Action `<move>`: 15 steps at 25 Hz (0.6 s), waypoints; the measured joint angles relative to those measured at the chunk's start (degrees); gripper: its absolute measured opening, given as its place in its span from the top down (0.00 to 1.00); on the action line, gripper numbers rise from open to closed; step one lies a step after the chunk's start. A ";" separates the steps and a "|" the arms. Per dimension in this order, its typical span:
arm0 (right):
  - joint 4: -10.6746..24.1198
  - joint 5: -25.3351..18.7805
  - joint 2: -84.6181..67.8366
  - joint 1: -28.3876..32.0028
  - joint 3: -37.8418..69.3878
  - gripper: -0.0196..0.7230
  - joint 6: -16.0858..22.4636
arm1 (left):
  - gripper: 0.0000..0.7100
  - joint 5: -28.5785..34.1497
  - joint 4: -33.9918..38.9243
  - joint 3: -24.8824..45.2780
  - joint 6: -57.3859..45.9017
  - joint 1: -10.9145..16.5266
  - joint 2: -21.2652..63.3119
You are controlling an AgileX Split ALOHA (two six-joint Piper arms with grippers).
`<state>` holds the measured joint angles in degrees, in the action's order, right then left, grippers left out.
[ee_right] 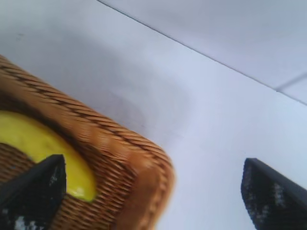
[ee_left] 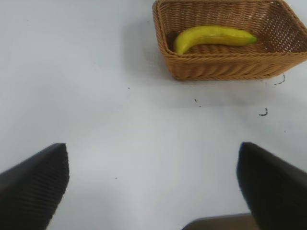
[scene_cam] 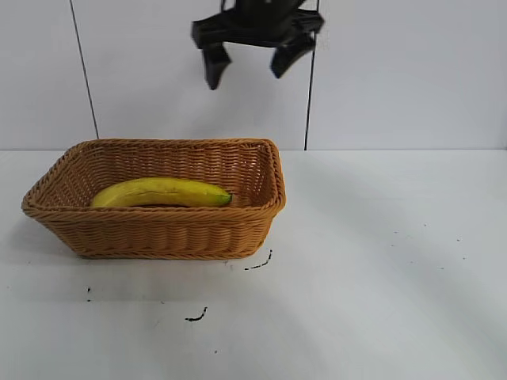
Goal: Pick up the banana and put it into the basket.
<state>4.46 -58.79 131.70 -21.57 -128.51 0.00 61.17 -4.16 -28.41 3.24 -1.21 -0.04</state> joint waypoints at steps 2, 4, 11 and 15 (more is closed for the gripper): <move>0.07 -1.00 0.00 4.12 0.00 0.04 0.00 | 0.03 0.00 0.00 0.00 0.00 0.00 0.00; 0.07 -1.93 0.00 8.52 0.00 0.04 0.00 | 0.03 0.00 0.00 0.00 0.00 0.00 0.00; -3.15 -9.53 0.00 19.57 0.00 0.04 -0.56 | 0.03 0.00 0.00 0.00 0.00 0.00 0.00; -5.17 -10.75 0.00 20.53 0.00 0.04 -1.62 | 0.03 0.00 0.00 0.00 0.00 0.00 0.00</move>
<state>-0.72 -69.54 131.70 -1.04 -128.51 -1.62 61.17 -4.16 -28.41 3.24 -1.21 -0.04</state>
